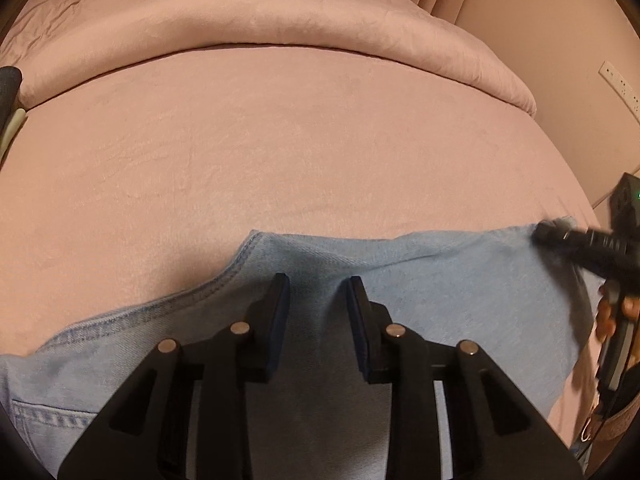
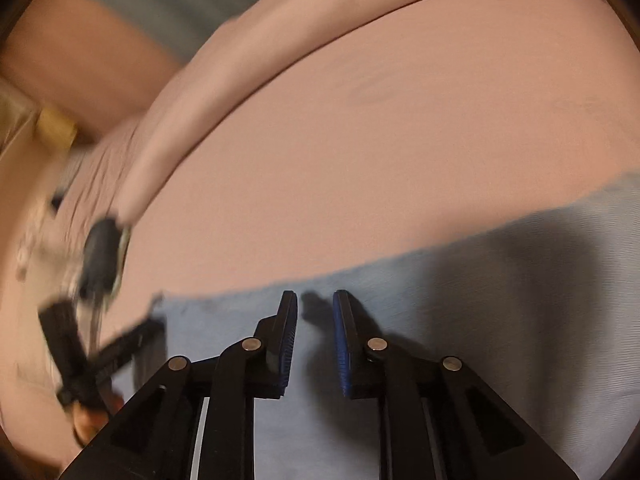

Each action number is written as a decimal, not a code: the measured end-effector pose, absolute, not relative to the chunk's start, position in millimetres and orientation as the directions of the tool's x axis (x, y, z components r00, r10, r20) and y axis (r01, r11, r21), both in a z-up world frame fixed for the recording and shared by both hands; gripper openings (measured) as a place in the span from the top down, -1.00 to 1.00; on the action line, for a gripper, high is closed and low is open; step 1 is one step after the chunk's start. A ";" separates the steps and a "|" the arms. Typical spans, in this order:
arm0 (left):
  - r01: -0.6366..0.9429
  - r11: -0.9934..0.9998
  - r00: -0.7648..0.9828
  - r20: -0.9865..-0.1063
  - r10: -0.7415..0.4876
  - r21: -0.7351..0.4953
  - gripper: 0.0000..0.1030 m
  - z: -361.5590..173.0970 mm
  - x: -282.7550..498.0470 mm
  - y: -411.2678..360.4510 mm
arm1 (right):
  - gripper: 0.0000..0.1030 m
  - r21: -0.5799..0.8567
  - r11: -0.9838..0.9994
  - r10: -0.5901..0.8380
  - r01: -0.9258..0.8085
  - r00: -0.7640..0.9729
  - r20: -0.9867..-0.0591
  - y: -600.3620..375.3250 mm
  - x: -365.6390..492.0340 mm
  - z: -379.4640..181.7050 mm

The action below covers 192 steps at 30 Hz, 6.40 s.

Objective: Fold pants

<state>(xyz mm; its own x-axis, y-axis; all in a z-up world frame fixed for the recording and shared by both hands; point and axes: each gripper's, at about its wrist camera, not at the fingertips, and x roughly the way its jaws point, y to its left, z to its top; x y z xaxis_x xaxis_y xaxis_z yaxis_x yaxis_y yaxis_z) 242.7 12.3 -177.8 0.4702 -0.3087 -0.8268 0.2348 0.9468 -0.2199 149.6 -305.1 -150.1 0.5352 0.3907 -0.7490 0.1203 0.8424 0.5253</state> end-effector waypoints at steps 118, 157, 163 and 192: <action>0.375 0.858 0.435 -0.752 -0.496 -0.349 0.20 -168.6 118.2 -72.4 | 0.56 0.281 0.940 0.338 -0.194 0.640 -0.690 -243.9 142.4 -81.2; 0.176 0.848 0.471 -0.713 -0.519 -0.501 -0.03 -162.9 64.7 32.3 | 0.62 0.003 0.983 0.123 -0.184 0.646 -0.753 -206.7 32.5 -102.8; -0.004 0.828 0.557 -0.689 -0.464 -0.560 -0.42 -160.3 22.5 122.7 | 0.61 0.009 0.970 0.170 -0.241 0.654 -0.738 -176.6 32.6 -97.0; -0.218 0.671 0.639 -0.623 -0.451 -0.709 -0.70 -181.8 30.0 193.8 | 0.32 0.017 0.908 0.284 -0.419 0.587 -0.758 -65.3 46.0 -101.7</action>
